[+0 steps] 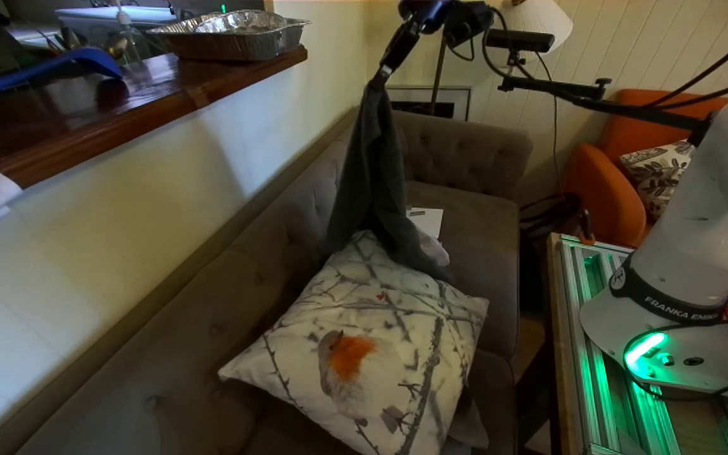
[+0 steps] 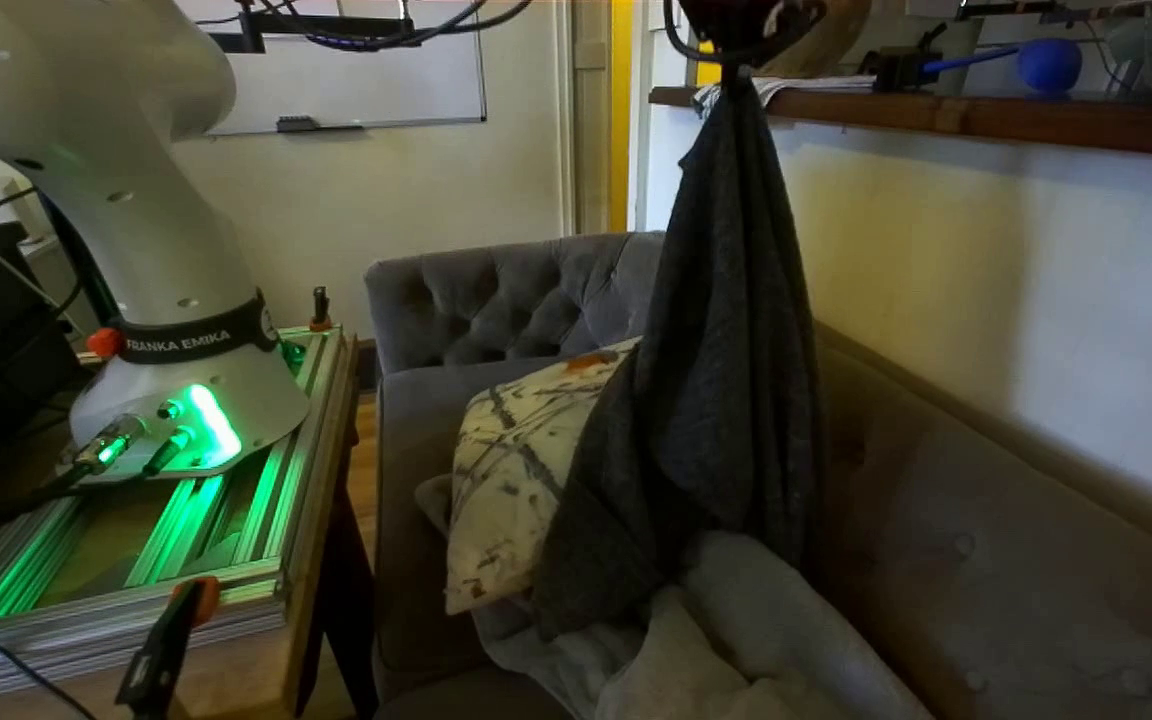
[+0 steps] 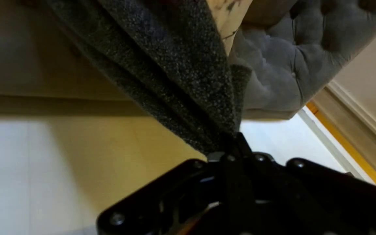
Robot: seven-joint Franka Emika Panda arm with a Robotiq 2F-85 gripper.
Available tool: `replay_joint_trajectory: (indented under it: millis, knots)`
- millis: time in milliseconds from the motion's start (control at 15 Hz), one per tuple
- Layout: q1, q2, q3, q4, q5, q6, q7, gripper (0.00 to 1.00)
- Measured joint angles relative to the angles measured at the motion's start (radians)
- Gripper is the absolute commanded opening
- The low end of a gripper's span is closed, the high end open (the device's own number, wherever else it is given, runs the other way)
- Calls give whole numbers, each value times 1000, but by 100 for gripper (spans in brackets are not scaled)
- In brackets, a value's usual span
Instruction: Place the grey towel over the pillow on the left.
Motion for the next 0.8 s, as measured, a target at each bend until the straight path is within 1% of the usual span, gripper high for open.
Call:
replay_joint_trajectory:
  millis: [133, 467, 600, 800]
  knots:
    - [1, -78, -28, -24, -3, -7, -30, 0]
    - [4, -240, -57, -95, -3, -33, -150, 0]
    - [4, -302, -63, -112, -11, -64, -169, 0]
    - [26, -335, -56, -121, -29, -118, -167, 0]
